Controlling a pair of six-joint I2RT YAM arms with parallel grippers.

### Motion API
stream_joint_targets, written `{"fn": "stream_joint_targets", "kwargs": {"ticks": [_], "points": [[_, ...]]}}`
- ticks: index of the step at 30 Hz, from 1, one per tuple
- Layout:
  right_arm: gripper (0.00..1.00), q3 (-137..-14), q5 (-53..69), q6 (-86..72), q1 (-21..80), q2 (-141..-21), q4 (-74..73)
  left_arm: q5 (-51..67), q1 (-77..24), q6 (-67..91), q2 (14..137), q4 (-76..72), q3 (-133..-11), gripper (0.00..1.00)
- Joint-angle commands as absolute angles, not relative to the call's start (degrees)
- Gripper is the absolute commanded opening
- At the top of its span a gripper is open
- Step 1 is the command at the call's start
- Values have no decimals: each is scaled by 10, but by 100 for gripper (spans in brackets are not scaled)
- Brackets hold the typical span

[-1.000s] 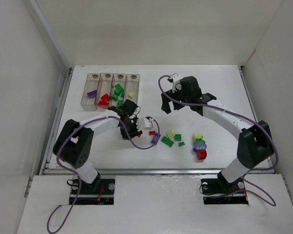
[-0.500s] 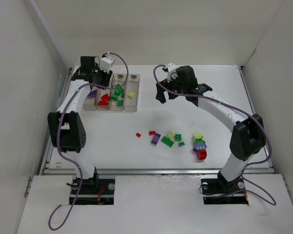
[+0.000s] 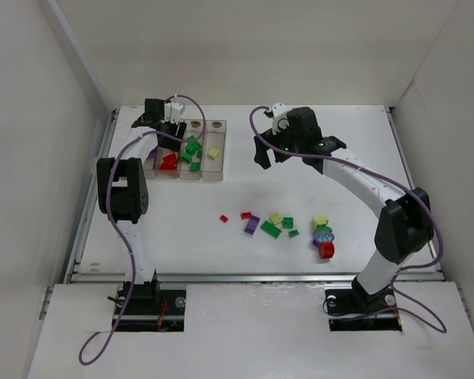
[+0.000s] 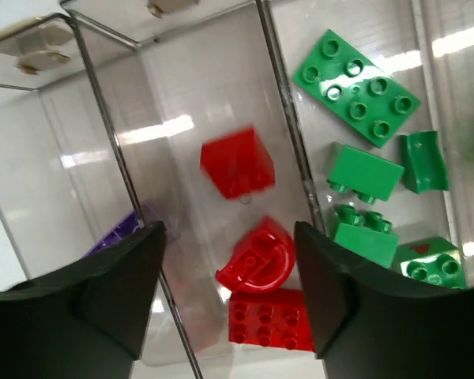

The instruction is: Sort the legos into containers by color

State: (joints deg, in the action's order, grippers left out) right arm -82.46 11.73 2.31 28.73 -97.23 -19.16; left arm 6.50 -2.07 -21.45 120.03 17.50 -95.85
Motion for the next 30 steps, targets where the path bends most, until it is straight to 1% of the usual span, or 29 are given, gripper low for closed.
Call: {"fn": "stream_joint_targets", "kwargs": {"ticks": [1, 2, 4, 7, 9, 10, 11, 12, 13, 14, 15, 16, 17, 19, 20, 21, 25, 26, 28, 30], "points": [[99, -817, 111, 21, 297, -931, -185, 42, -23, -183, 1165, 149, -977, 68], [99, -817, 111, 21, 302, -931, -191, 42, -23, -183, 1160, 149, -977, 74], [99, -817, 105, 21, 308, -931, -197, 37, -30, -189, 1147, 149, -977, 78], [99, -811, 98, 21, 314, -925, -197, 37, -35, -203, 1103, 135, -959, 79], [99, -804, 91, 21, 314, -919, -197, 37, -49, -245, 1068, 100, -926, 79], [99, -804, 91, 21, 319, -914, -197, 37, -54, -269, 1026, 88, -911, 81], [99, -790, 86, 21, 319, -907, -191, 51, -67, -322, 1006, 79, -885, 84], [99, -785, 86, 16, 319, -907, -191, 58, -75, -348, 988, 79, -876, 84], [99, -779, 86, 16, 319, -901, -185, 70, -81, -373, 973, 90, -876, 88], [99, -766, 86, 16, 319, -894, -178, 86, -94, -400, 951, 108, -876, 99], [99, -759, 86, 10, 319, -894, -178, 135, -99, -428, 944, 132, -876, 99], [99, -752, 86, 10, 319, -886, -172, 167, -105, -459, 936, 164, -876, 99], [99, -745, 86, 10, 319, -886, -172, 198, -112, -545, 931, 243, -876, 99], [99, -721, 86, -3, 319, -862, -160, 255, -145, -623, 913, 310, -847, 99], [99, -712, 69, -8, 319, -855, -160, 263, -161, -655, 913, 362, -835, 97], [99, -695, 60, -15, 319, -846, -153, 263, -177, -681, 906, 378, -822, 95], [99, -662, 28, -50, 280, -798, -153, 263, -277, -634, 931, 398, -788, 83], [99, -657, 28, -58, 271, -790, -153, 263, -293, -617, 941, 398, -788, 75], [99, -640, 23, -66, 250, -775, -153, 251, -322, -582, 982, 404, -794, 71], [99, -635, 1, -73, 244, -756, -153, 245, -353, -565, 1004, 403, -799, 70]]}}
